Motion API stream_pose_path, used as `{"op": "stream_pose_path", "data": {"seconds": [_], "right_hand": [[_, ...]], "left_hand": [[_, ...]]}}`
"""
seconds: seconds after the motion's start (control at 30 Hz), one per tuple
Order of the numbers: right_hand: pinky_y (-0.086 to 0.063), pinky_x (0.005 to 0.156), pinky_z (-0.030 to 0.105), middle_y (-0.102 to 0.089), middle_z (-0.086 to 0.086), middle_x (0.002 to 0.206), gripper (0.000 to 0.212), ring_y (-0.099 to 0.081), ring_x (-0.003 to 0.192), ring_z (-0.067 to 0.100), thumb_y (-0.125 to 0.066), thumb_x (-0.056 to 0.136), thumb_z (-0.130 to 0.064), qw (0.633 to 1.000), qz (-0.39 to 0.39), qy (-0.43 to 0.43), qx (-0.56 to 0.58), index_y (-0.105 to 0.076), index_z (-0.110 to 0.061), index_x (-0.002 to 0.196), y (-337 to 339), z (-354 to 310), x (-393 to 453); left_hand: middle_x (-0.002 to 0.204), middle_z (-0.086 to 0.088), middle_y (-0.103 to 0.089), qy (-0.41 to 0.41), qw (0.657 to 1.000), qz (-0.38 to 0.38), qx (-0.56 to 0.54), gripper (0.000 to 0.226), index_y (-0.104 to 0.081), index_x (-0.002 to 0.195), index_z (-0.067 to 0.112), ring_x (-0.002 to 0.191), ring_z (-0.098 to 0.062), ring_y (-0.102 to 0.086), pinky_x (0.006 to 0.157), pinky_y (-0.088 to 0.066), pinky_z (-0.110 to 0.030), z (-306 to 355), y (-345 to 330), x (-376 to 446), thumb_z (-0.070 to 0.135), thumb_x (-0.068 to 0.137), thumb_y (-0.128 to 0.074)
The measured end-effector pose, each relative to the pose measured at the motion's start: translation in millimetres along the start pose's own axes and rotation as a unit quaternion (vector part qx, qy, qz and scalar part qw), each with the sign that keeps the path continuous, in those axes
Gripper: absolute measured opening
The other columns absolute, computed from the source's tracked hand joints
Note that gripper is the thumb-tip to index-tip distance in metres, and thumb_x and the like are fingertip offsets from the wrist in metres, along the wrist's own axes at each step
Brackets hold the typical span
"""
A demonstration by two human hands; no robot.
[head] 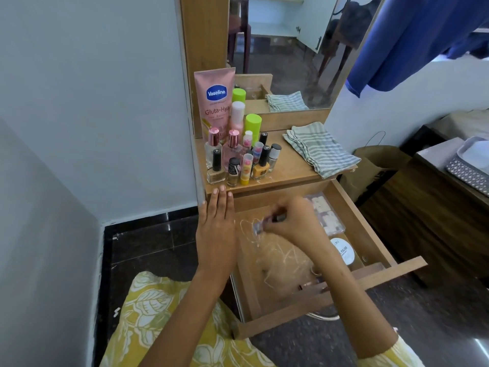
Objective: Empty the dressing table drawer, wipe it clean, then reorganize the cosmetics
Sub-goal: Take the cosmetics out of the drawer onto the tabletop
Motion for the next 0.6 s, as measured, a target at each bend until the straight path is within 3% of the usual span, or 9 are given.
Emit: {"op": "stream_pose_path", "data": {"seconds": [0.1,0.2,0.3,0.37,0.43,0.5,0.6], "right_hand": [[-0.050,0.056,0.010,-0.067,-0.003,0.079,0.020,-0.062,0.072,0.005,-0.082,0.065,-0.010,0.986,0.131,0.004,0.104,-0.067,-0.013,0.078,24.8,-18.6,12.7],[-0.056,0.065,0.022,-0.070,0.004,0.080,0.023,-0.065,0.072,0.012,-0.080,0.063,-0.003,0.973,0.169,0.023,0.158,-0.066,-0.006,0.081,20.8,-40.0,22.1],[-0.050,0.062,0.010,-0.069,0.000,0.079,0.024,-0.065,0.072,0.007,-0.080,0.063,0.000,0.963,0.192,0.050,0.183,-0.068,-0.006,0.083,9.0,-55.9,23.8],[-0.052,0.071,0.014,-0.071,-0.002,0.083,0.027,-0.067,0.079,0.008,-0.080,0.067,-0.005,0.959,0.202,0.057,0.191,-0.069,-0.009,0.091,1.5,-60.1,23.3],[-0.055,0.077,0.023,-0.072,-0.004,0.088,0.029,-0.068,0.085,0.007,-0.080,0.070,-0.009,0.956,0.218,0.056,0.186,-0.068,-0.012,0.096,-3.5,-62.0,22.1],[-0.055,0.077,0.023,-0.071,-0.007,0.088,0.028,-0.068,0.085,0.005,-0.079,0.072,-0.010,0.952,0.239,0.060,0.182,-0.066,-0.016,0.096,-7.8,-66.7,19.3],[-0.055,0.079,0.030,-0.072,-0.004,0.091,0.026,-0.067,0.086,0.010,-0.075,0.077,-0.013,0.950,0.263,0.073,0.154,-0.065,-0.016,0.100,-16.1,-75.3,15.8]], "left_hand": [[0.156,-0.009,0.009,0.003,1.000,-0.008,-0.001,0.058,0.005,0.148,0.011,0.143,-0.023,0.012,0.116,0.007,-0.039,-0.6,-1.3,-0.4,0.028,0.100,-0.023],[0.156,-0.009,0.007,-0.005,1.000,-0.010,-0.019,0.058,0.003,0.148,0.010,0.143,-0.022,0.010,0.117,0.006,-0.038,-0.2,1.3,-1.0,0.028,0.100,-0.024],[0.153,-0.010,-0.020,-0.018,0.996,0.020,-0.089,0.055,-0.024,0.146,0.007,0.143,-0.023,-0.015,0.116,-0.003,-0.038,-3.5,17.7,-2.0,0.025,0.097,-0.042],[0.146,-0.011,-0.035,-0.010,0.990,0.060,-0.130,0.051,-0.038,0.140,0.006,0.138,-0.024,-0.030,0.114,-0.012,-0.041,-13.9,29.6,-5.3,0.021,0.093,-0.052],[0.147,-0.010,-0.035,0.004,0.988,0.072,-0.135,0.052,-0.037,0.141,0.007,0.138,-0.022,-0.030,0.114,-0.012,-0.040,-25.1,34.8,-7.5,0.020,0.093,-0.052],[0.150,-0.008,-0.030,0.015,0.989,0.063,-0.129,0.054,-0.031,0.144,0.008,0.140,-0.020,-0.025,0.115,-0.009,-0.038,-31.3,35.2,-7.6,0.021,0.094,-0.048],[0.155,-0.003,-0.015,0.007,0.994,0.031,-0.106,0.058,-0.014,0.149,0.014,0.143,-0.014,-0.010,0.116,0.001,-0.035,-27.6,28.5,-6.4,0.028,0.098,-0.037]]}}
Point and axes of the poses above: each hand's wrist, its own x-axis towards the middle knuckle, its own y-axis out of the back of the hand, z = x × y, the point moved 9 cm from there along x, towards the middle knuckle
